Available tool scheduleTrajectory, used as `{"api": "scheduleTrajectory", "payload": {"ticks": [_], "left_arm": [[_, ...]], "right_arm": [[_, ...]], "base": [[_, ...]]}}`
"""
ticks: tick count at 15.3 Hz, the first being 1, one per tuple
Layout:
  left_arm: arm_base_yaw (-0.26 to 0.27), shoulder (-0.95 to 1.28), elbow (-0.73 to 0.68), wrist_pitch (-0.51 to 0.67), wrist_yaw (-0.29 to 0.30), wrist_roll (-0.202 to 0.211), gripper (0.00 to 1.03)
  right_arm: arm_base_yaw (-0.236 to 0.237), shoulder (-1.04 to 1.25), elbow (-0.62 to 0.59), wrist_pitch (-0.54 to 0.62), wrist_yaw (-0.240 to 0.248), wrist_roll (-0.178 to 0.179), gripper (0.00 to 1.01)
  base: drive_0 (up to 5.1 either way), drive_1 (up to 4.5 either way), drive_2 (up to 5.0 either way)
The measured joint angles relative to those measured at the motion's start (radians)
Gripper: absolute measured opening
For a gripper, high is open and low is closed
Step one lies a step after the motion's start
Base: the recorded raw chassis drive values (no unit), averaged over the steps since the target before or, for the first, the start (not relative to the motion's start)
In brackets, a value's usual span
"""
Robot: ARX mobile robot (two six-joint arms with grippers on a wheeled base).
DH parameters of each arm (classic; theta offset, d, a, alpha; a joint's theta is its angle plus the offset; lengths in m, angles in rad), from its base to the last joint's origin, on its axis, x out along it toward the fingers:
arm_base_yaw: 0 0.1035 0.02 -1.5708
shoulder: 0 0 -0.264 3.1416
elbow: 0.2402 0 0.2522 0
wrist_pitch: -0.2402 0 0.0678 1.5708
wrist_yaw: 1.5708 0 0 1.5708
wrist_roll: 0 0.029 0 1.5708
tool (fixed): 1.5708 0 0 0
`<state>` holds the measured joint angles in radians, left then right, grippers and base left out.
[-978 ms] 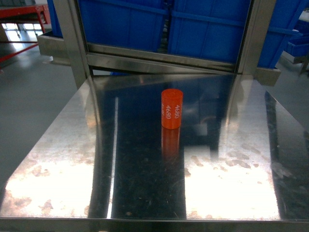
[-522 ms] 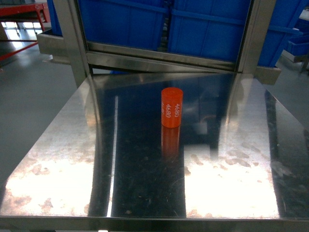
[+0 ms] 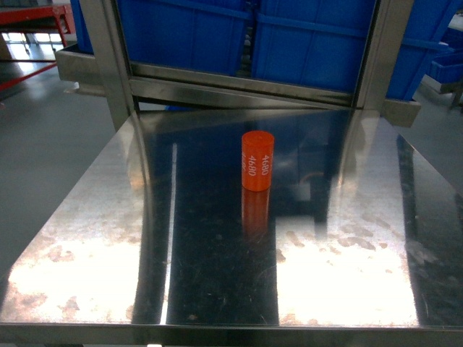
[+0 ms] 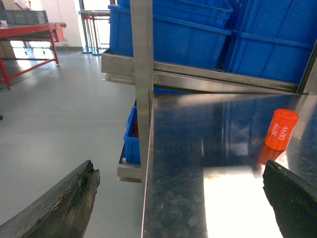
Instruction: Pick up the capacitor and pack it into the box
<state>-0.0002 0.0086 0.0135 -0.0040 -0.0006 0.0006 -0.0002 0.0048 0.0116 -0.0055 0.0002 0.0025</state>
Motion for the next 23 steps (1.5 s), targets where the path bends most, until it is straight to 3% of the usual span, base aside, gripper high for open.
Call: {"api": "scheduleTrajectory", "payload": {"ticks": [14, 15, 16, 18, 20, 22, 23], "left_arm": [[0.003, 0.002, 0.000, -0.003, 0.010, 0.000, 0.98], [0.008, 0.082, 0.002, 0.069, 0.098, 0.000, 0.98], [-0.043, 0.245, 0.007, 0.222, 0.105, 0.000, 0.98], [-0.069, 0.666, 0.045, 0.640, 0.093, -0.002, 0.98], [-0.126, 1.114, 0.229, 1.020, 0.068, -0.016, 0.98], [-0.195, 1.405, 0.391, 1.159, 0.047, -0.020, 0.98], [-0.227, 1.536, 0.481, 1.137, 0.028, -0.026, 0.98]], "right_arm": [[0.000, 0.000, 0.000, 0.000, 0.000, 0.000, 0.98], [0.000, 0.000, 0.000, 0.000, 0.000, 0.000, 0.98], [0.000, 0.000, 0.000, 0.000, 0.000, 0.000, 0.98], [0.000, 0.000, 0.000, 0.000, 0.000, 0.000, 0.98], [0.000, 0.000, 0.000, 0.000, 0.000, 0.000, 0.98], [0.000, 0.000, 0.000, 0.000, 0.000, 0.000, 0.98], [0.000, 0.000, 0.000, 0.000, 0.000, 0.000, 0.98]], "base": [[0.0, 0.00, 0.0], [0.0, 0.00, 0.0], [0.0, 0.00, 0.0], [0.0, 0.00, 0.0], [0.0, 0.00, 0.0], [0.0, 0.00, 0.0], [0.0, 0.00, 0.0]]}}
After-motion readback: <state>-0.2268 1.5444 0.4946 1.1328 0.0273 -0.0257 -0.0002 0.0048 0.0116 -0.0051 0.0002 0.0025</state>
